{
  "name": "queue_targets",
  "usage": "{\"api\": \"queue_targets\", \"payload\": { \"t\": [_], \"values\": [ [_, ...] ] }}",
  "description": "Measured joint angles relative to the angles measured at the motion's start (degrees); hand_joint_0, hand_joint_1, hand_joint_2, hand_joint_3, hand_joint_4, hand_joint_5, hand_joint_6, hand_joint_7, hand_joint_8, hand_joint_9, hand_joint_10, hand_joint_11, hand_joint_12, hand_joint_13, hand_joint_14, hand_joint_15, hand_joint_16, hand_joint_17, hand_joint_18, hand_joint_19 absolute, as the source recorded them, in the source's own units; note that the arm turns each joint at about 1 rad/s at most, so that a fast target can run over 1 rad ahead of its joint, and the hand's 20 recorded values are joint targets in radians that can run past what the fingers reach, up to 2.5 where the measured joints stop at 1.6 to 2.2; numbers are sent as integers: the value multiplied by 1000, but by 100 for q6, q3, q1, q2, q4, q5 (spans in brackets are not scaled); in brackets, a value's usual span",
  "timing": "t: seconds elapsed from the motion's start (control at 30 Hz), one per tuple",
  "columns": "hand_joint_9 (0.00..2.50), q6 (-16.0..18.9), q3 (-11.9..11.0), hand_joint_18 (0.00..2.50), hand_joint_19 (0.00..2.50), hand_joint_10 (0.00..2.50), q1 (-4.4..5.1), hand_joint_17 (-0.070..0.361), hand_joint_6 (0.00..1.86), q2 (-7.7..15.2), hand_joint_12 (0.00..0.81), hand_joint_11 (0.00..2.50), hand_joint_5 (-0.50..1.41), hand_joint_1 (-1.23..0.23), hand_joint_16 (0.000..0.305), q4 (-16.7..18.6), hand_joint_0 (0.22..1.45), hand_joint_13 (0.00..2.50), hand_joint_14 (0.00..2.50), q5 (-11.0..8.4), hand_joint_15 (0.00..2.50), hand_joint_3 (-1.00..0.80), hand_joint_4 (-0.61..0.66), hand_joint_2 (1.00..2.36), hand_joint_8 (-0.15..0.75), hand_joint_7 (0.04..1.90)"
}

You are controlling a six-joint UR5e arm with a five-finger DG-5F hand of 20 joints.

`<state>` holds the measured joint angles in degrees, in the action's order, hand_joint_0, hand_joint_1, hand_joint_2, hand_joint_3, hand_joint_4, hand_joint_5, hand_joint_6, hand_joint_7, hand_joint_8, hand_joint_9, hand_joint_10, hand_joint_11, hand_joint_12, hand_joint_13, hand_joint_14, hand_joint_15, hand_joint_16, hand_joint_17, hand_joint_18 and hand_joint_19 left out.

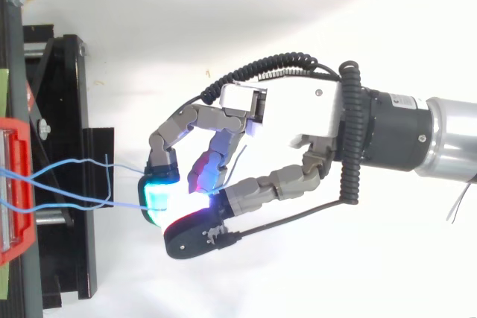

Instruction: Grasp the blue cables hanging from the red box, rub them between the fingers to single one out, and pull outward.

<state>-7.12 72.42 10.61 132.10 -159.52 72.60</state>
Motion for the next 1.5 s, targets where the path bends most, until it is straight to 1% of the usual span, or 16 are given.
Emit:
{"api": "queue_targets", "payload": {
  "t": [0.7, 1.5],
  "values": [
    [1374, 0, 0, 994, 575, 18, -1, 131, 899, 0, 401, 655, -78, -843, 58, 0, 611, 1138, 21, 0, 674, -6, 76, 1006, 377, 1125],
    [1376, 0, 1, 995, 595, 21, 1, 131, 898, 0, 397, 673, -79, -842, 58, 0, 610, 1145, 24, 0, 695, -12, 73, 1006, 370, 1126]
  ]
}}
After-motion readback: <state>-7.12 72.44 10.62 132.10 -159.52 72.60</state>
